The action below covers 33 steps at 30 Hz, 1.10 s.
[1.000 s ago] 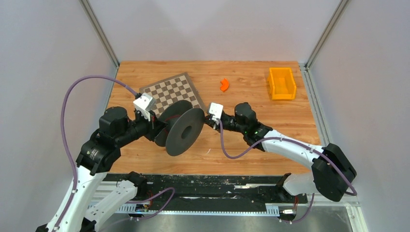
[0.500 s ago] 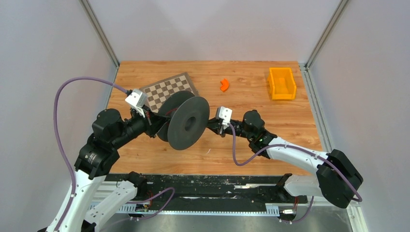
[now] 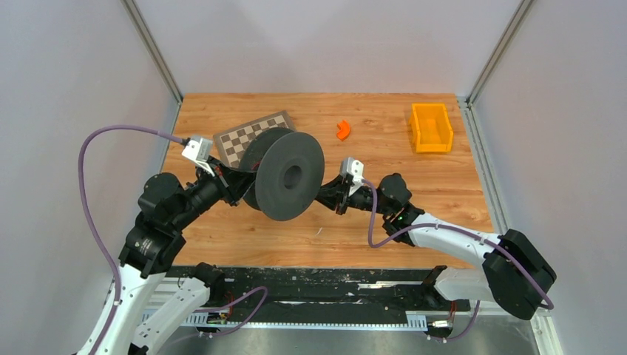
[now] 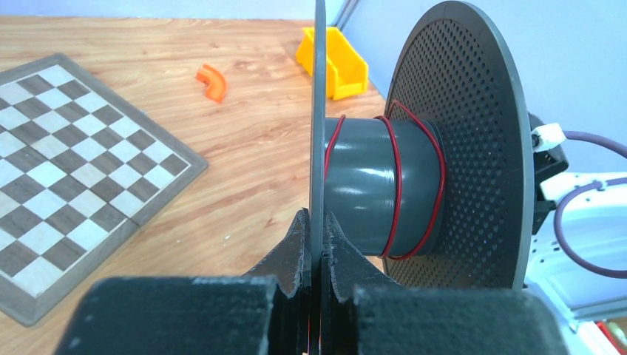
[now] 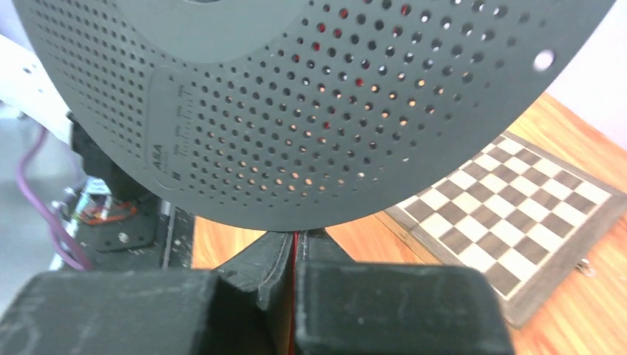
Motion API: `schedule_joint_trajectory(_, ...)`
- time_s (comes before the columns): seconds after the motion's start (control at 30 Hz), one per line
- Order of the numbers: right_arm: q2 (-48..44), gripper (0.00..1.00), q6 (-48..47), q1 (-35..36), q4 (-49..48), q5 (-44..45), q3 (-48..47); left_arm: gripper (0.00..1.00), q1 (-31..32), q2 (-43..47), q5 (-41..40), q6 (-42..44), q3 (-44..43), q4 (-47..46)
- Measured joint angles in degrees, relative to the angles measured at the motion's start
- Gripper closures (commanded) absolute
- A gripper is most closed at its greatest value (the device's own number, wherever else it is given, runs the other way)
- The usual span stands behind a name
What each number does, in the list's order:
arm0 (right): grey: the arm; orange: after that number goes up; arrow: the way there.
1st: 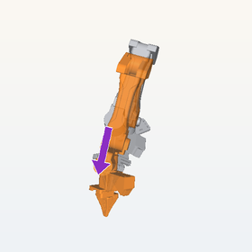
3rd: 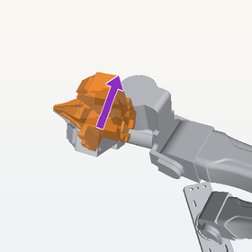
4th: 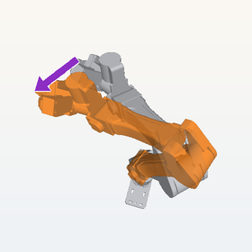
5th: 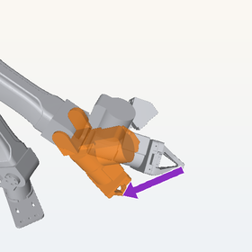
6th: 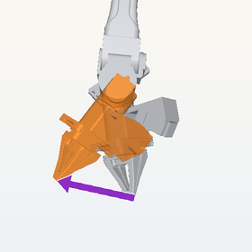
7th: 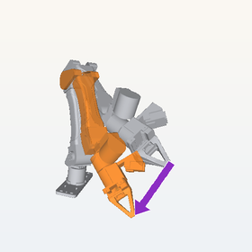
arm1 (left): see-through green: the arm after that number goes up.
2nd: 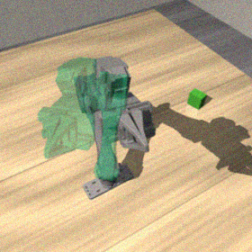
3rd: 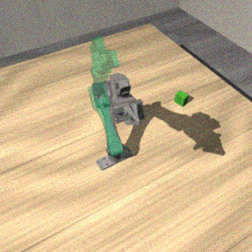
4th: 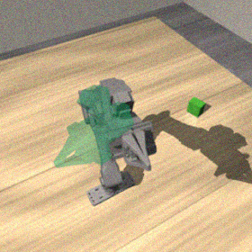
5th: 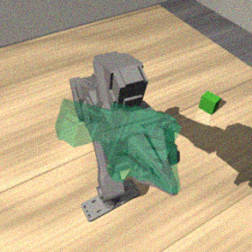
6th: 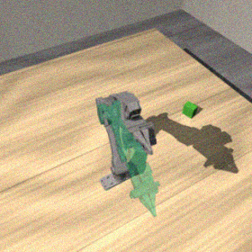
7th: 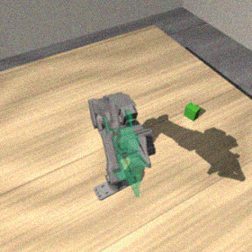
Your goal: Wrap the cables
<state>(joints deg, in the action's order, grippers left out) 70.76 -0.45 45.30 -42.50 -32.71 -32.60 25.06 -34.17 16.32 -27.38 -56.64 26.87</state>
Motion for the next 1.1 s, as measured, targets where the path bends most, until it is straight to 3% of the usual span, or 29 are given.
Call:
schedule_joint_trajectory(0.27, 1.20, 1.00, 21.99, 0.00, -12.70, -5.09, 0.42, 1.00, -0.11, 2.82, -1.77, -8.79, 3.76, -8.09)
schedule_joint_trajectory(0.5, 11.08, 1.00, 47.69, -0.48, -35.19, -10.25, -0.50, 1.00, -0.31, 4.98, -2.36, -19.28, 8.35, -14.73)
schedule_joint_trajectory(0.57, 12.85, 1.00, 51.63, -0.68, -37.66, -10.23, -0.92, 1.00, -0.31, 5.22, -2.80, -21.42, 9.16, -15.41)
schedule_joint_trajectory(0.8, 15.13, 1.00, 58.38, -1.97, -40.96, -7.06, -0.50, 1.00, -0.31, 6.93, -5.79, -27.21, 13.55, -17.11)
schedule_joint_trajectory(1.1, 15.15, 1.00, 59.49, -3.02, -39.63, -1.90, 1.07, 1.00, -0.31, 9.16, -9.44, -32.26, 18.05, -18.08)
